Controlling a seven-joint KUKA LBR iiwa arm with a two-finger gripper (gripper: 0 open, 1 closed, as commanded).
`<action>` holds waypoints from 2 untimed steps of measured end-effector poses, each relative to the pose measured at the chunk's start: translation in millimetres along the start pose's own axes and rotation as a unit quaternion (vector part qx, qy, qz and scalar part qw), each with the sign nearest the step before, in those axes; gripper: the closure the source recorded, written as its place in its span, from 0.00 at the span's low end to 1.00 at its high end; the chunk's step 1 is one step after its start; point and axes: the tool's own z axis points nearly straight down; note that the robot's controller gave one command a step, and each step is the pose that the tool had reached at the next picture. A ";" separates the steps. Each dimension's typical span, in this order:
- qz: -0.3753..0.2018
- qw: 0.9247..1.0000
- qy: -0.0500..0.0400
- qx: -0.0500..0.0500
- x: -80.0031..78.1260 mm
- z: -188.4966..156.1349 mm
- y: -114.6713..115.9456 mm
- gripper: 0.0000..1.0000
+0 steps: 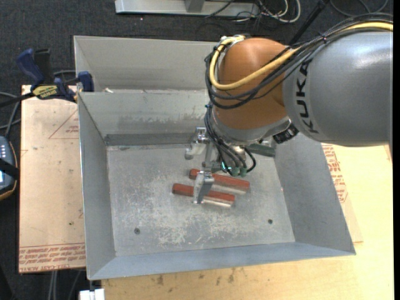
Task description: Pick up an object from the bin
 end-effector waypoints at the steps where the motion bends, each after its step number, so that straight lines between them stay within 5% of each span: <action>1: 0.001 1.000 -0.004 0.000 -1.6 -4.5 -0.6 0.00; 2: 0.020 1.000 -0.007 -0.001 17.9 39.7 -25.9 0.00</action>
Offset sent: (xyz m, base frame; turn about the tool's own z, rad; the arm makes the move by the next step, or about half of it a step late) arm -0.0379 -0.0515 -0.0820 0.0738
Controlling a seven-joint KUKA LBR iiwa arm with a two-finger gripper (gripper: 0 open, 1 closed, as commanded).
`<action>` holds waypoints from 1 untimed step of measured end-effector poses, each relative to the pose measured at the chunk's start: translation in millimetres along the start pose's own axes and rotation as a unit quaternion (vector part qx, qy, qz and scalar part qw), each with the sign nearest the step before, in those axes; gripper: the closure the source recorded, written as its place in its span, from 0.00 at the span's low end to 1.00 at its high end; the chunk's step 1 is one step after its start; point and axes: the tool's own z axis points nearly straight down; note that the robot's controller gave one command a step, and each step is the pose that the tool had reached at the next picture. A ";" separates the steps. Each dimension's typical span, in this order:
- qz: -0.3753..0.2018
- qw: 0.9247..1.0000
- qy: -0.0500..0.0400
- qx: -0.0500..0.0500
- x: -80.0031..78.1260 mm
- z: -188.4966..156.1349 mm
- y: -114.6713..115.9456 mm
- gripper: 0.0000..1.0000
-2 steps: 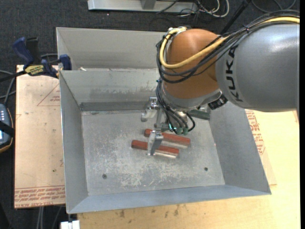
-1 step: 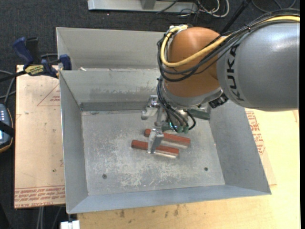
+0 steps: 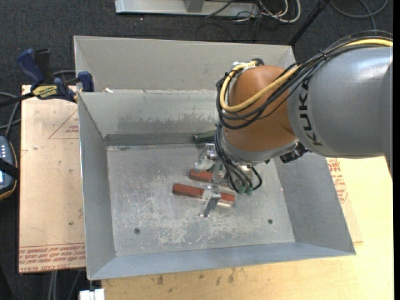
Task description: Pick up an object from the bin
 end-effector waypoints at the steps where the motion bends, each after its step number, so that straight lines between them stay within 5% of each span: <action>1: -0.041 0.999 0.002 0.001 -13.5 47.5 -7.6 0.00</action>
Offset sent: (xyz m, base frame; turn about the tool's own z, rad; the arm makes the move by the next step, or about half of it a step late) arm 0.0200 -0.0463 -0.0938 -0.0492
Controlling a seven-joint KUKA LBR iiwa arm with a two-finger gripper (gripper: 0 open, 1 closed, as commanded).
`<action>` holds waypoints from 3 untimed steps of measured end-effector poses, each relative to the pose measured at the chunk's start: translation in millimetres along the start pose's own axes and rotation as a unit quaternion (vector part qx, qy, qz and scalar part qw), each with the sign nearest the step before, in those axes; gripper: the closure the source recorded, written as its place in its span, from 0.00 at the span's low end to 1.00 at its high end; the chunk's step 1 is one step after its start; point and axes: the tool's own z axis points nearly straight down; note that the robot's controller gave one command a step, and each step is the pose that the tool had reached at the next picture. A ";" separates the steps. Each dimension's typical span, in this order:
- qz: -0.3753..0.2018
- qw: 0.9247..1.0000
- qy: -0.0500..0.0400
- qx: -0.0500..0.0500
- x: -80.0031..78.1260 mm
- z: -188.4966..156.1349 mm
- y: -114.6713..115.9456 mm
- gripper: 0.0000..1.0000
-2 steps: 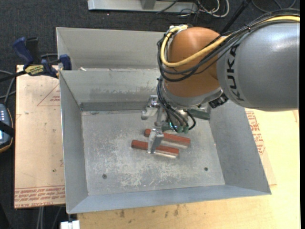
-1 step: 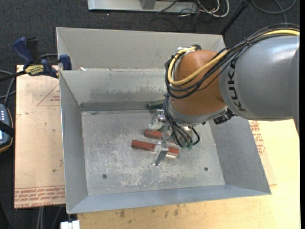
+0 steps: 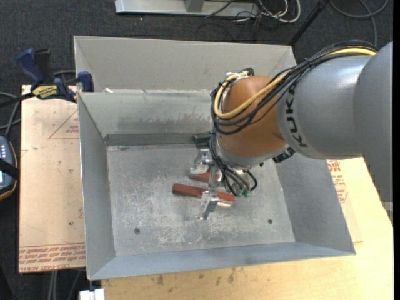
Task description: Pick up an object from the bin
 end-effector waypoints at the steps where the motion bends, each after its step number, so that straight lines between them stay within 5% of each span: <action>1: 0.016 1.000 -0.002 -0.002 -7.1 43.5 -35.8 1.00; 2: 0.016 1.000 -0.002 -0.002 -7.1 43.5 -36.0 1.00; 3: 0.006 1.000 0.000 0.000 -26.1 -72.0 -21.2 1.00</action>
Offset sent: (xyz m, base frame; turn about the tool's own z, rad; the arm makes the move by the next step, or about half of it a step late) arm 0.0000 0.0000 0.0000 0.0000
